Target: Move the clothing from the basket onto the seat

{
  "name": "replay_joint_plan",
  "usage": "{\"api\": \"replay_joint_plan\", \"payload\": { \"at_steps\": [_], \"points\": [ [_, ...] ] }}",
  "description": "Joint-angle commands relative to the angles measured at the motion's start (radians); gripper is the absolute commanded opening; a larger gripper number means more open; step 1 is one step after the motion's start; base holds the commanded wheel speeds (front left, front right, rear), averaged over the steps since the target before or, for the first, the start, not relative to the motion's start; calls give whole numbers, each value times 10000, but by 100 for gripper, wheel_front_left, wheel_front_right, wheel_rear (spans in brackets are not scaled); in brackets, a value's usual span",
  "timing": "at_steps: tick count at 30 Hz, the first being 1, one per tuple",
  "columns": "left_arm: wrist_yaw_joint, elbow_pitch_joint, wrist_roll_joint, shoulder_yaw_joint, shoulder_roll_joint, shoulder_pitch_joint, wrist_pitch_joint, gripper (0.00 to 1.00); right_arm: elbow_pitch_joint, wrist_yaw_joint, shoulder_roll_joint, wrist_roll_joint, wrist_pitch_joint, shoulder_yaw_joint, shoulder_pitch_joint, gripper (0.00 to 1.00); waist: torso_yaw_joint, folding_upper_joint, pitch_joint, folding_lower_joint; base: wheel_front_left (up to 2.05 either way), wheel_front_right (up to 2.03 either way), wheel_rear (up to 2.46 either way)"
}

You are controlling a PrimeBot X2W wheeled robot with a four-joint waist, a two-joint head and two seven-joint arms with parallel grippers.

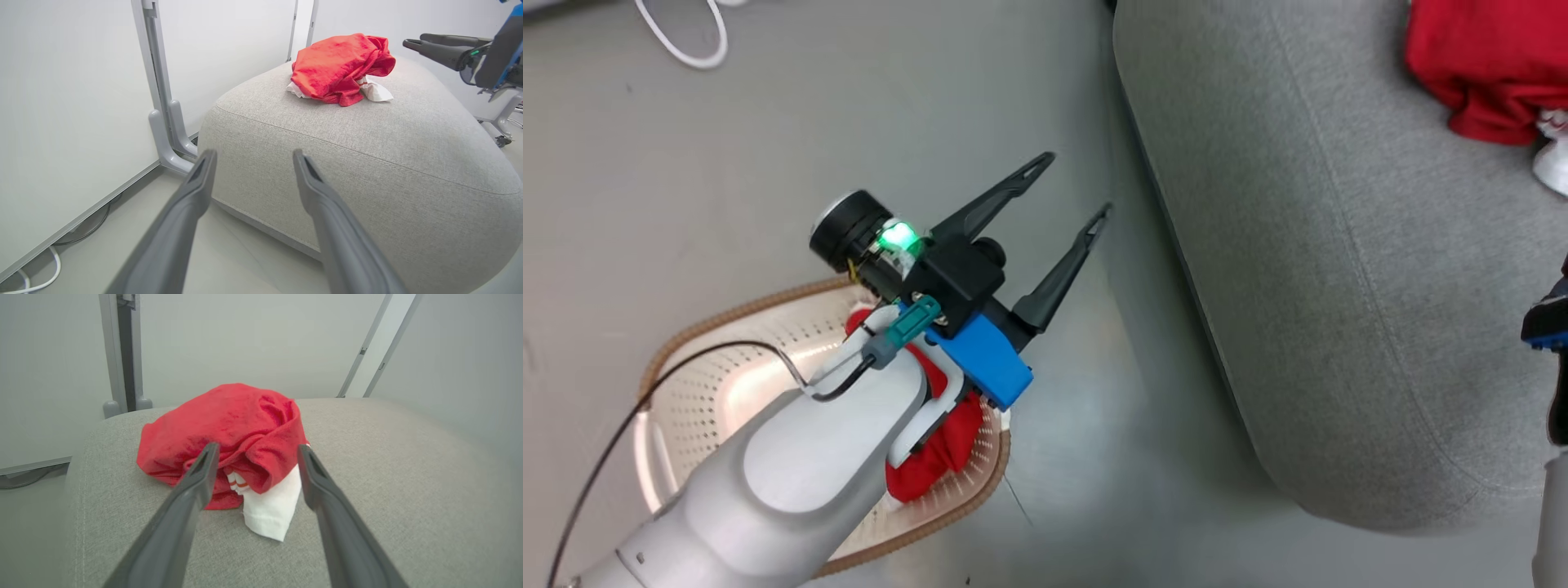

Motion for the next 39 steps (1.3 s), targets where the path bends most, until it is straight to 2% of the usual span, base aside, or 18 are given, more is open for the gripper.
{"api": "replay_joint_plan", "payload": {
  "at_steps": [1,6,9,18,25,29,39],
  "points": [
    [68,145,-117,122,-27,286,-130,100,-282,-10,8,-33,-10,112,355,100,236,0,-906,0,0,0,0],
    [304,559,-583,800,-241,1094,-293,100,-1434,-10,77,-32,-10,938,1485,100,734,0,-2111,0,0,0,0],
    [507,439,-668,1545,-340,1684,-297,100,-2045,-10,169,76,-10,1447,2021,100,1124,0,-2753,0,0,0,0],
    [625,-431,48,4133,-301,3960,-301,100,-2737,-10,391,221,-10,3280,3083,100,2147,0,-4216,0,0,0,0],
    [381,-1094,870,6020,-561,5813,-298,100,-2941,-10,618,602,-10,4231,3653,100,2689,0,-5018,0,0,0,0],
    [61,-1389,1351,6829,-800,6778,-299,100,-3002,-10,749,762,-10,4598,4177,100,2874,0,-5302,0,0,0,0],
    [-788,-1388,2144,8438,-1669,8328,-299,100,-2777,-10,1013,1067,-10,4515,5494,100,3165,0,-5710,0,0,0,0]
  ]
}}
